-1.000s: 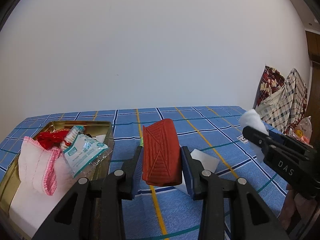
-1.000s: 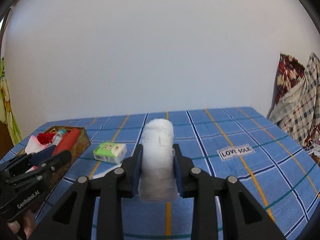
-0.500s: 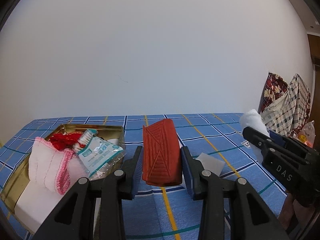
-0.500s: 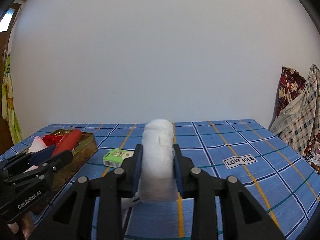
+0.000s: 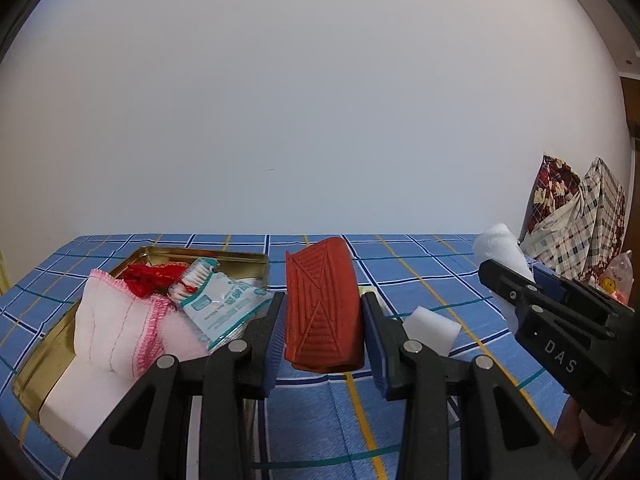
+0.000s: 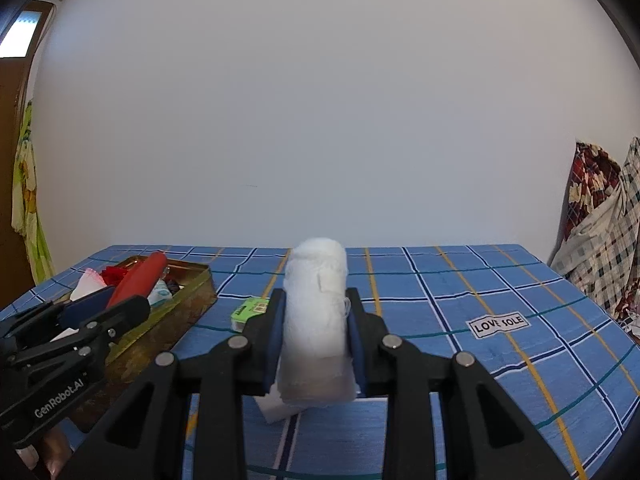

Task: Organize soft objects
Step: 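Lift the red-and-white sponge and white rolled cloth and carry both over the tin tray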

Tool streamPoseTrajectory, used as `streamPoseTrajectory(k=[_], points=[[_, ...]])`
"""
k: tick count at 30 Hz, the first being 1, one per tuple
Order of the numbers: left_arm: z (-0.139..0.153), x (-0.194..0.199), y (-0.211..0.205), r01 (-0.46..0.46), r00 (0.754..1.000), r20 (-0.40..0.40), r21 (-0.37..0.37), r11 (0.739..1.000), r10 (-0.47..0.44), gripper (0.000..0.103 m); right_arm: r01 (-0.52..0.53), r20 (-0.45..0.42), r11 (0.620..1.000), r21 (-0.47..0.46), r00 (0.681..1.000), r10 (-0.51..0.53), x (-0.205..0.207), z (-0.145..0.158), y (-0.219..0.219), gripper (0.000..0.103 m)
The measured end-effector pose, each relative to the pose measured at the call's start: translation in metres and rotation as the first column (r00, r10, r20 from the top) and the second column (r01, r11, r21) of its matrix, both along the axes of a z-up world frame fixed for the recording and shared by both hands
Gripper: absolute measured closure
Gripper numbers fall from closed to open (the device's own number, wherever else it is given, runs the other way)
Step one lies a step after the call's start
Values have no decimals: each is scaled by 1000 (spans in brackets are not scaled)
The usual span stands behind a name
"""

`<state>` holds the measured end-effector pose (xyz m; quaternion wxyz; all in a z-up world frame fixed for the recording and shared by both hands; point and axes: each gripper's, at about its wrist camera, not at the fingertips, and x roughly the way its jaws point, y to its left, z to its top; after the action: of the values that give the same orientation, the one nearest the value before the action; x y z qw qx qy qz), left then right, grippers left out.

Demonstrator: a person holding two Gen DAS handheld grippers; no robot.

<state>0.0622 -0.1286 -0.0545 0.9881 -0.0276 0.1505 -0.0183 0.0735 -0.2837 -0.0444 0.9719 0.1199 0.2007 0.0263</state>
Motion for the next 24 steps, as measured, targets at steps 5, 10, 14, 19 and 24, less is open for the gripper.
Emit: streamPoseTrajectory(k=[5, 10, 14, 19, 24], points=[[0, -4, 4, -6, 1000, 1, -6, 1000, 6, 64, -12, 5, 1000, 3, 1000, 12, 0, 1, 5, 74], [1, -6, 7, -12, 1000, 6, -7, 1000, 12, 64, -24, 3, 1000, 10, 1000, 24, 1, 2, 9, 74], [2, -9, 7, -19, 1000, 17, 1, 1000, 19, 64, -33, 5, 999, 13, 999, 33, 2, 2, 12, 74], [2, -10, 12, -26, 1000, 16, -8, 1000, 26, 64, -41, 8, 999, 18, 999, 41, 2, 3, 15, 74], [2, -13, 18, -35, 999, 19, -18, 999, 36, 64, -52, 7, 998, 26, 999, 52, 3, 2, 17, 74]])
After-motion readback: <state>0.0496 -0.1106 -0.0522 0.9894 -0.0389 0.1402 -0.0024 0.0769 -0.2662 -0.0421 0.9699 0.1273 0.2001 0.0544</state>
